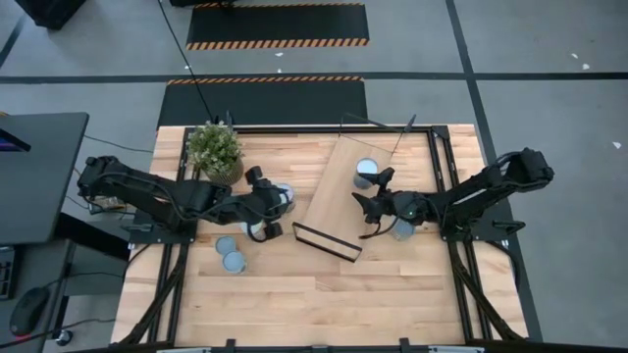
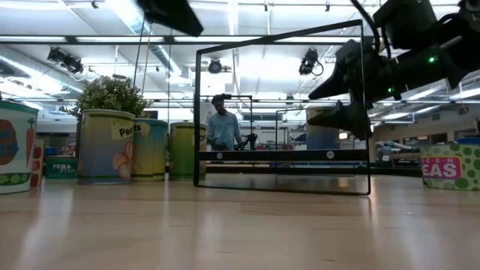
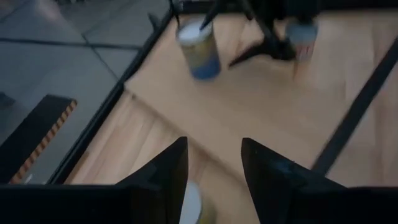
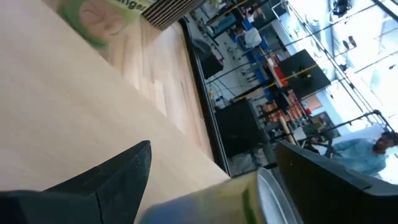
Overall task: Pick and place cans onto a shelf
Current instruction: Put the canned peas on the shelf
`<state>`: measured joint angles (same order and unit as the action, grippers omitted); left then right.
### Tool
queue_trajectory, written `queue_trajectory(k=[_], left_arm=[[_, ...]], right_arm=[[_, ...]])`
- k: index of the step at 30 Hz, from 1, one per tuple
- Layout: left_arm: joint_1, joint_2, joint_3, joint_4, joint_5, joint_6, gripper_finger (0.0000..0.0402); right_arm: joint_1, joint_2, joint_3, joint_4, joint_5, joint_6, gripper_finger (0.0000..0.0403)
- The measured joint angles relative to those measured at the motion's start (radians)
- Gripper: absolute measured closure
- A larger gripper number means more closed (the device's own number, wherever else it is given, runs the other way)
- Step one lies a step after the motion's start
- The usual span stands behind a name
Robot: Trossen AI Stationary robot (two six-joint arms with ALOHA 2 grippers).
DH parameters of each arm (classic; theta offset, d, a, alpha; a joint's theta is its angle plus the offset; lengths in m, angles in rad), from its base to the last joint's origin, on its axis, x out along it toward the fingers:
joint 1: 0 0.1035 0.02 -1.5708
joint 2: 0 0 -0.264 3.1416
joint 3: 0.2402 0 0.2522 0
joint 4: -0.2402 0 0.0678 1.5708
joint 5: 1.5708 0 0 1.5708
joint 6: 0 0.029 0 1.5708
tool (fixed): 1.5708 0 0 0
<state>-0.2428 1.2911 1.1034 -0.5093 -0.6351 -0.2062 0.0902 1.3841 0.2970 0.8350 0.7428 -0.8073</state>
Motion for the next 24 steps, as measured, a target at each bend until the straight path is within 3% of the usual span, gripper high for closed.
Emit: queue_trajectory(k=[9,19,24], left_arm=[[-0.004,0.002,0.003,0.024,0.002,0.003,0.0246],[-0.004,0.002,0.003,0.024,0.003,-0.001,0.0246],[-0.004,0.002,0.003,0.024,0.004,-0.020,0.0246]], right_arm=[[-0.078,0.071,0.019,0.153,0.060,-0.209,0.0053],[-0.150,0.083,0.038,0.185,0.203,-0.220,0.0053],[-0.190,0.085,0.039,0.190,0.192,-0.246,0.0053]])
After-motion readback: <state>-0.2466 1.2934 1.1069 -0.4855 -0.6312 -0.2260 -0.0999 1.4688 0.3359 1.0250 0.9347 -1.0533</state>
